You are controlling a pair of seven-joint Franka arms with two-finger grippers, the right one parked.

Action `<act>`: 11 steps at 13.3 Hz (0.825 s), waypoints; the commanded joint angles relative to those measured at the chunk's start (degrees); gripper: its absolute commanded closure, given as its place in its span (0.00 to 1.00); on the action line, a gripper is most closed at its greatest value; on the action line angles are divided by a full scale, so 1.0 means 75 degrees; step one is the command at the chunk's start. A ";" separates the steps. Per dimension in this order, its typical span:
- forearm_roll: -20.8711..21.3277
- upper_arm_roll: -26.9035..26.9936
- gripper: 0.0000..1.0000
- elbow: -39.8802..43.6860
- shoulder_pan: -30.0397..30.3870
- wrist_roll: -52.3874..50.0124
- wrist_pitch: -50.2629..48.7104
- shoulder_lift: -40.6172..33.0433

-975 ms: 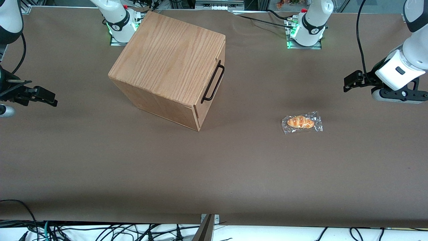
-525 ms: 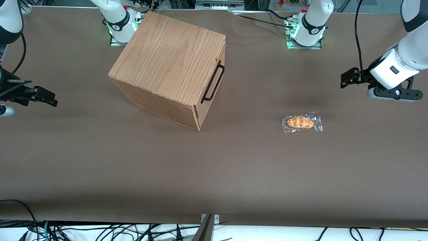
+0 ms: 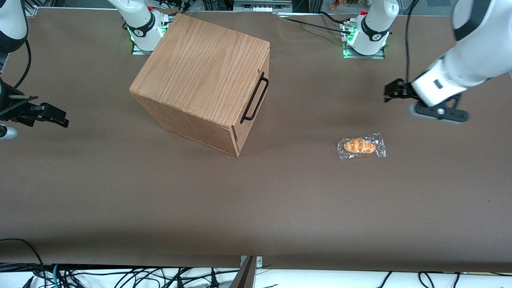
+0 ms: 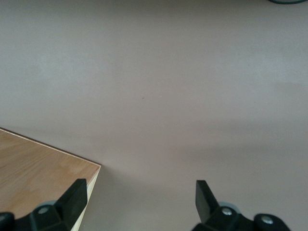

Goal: Open top drawer with left arm
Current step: 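Move the left gripper toward the black handle of the wooden drawer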

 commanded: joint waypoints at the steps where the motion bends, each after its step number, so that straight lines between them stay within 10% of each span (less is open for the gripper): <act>1: -0.1190 -0.0122 0.00 0.0118 -0.0215 0.0059 0.0303 0.0413; 11: -0.1733 -0.1611 0.00 0.0107 -0.1621 -0.0562 0.3514 0.2030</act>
